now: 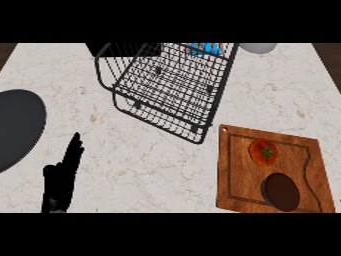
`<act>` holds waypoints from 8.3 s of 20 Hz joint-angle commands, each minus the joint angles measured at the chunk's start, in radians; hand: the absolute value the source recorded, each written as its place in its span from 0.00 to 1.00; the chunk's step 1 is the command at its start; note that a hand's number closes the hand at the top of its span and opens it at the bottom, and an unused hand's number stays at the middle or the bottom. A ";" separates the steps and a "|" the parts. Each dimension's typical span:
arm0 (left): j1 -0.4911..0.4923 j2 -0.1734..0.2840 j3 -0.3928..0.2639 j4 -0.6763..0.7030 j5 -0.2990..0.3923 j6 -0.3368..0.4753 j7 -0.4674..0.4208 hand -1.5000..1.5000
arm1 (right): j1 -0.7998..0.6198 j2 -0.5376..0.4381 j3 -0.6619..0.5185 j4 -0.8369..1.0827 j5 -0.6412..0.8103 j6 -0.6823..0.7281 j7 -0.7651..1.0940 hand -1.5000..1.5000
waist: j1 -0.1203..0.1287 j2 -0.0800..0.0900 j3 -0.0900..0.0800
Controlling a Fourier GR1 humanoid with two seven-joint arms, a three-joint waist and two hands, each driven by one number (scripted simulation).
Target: Pick the tomato from the cutting board and place it in the tiered basket
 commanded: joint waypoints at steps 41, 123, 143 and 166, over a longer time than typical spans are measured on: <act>-0.019 -0.107 0.084 0.044 -0.110 -0.078 0.007 0.50 | -0.401 0.203 0.432 -0.090 1.085 0.302 1.161 0.00 | 0.024 0.003 0.002; 0.019 -0.201 0.186 -0.058 -0.246 -0.189 0.062 0.50 | -1.114 0.546 0.404 -0.323 1.380 0.591 1.430 1.00 | 0.040 0.002 0.002; 0.005 -0.229 0.174 -0.042 -0.278 -0.171 0.081 0.50 | -1.349 0.546 0.320 0.422 1.332 0.245 1.183 1.00 | 0.036 0.003 0.003; -0.030 -0.201 0.211 -0.007 -0.272 -0.202 0.057 0.50 | -1.346 0.546 0.203 0.748 0.770 -0.415 0.825 0.00 | 0.046 0.006 0.003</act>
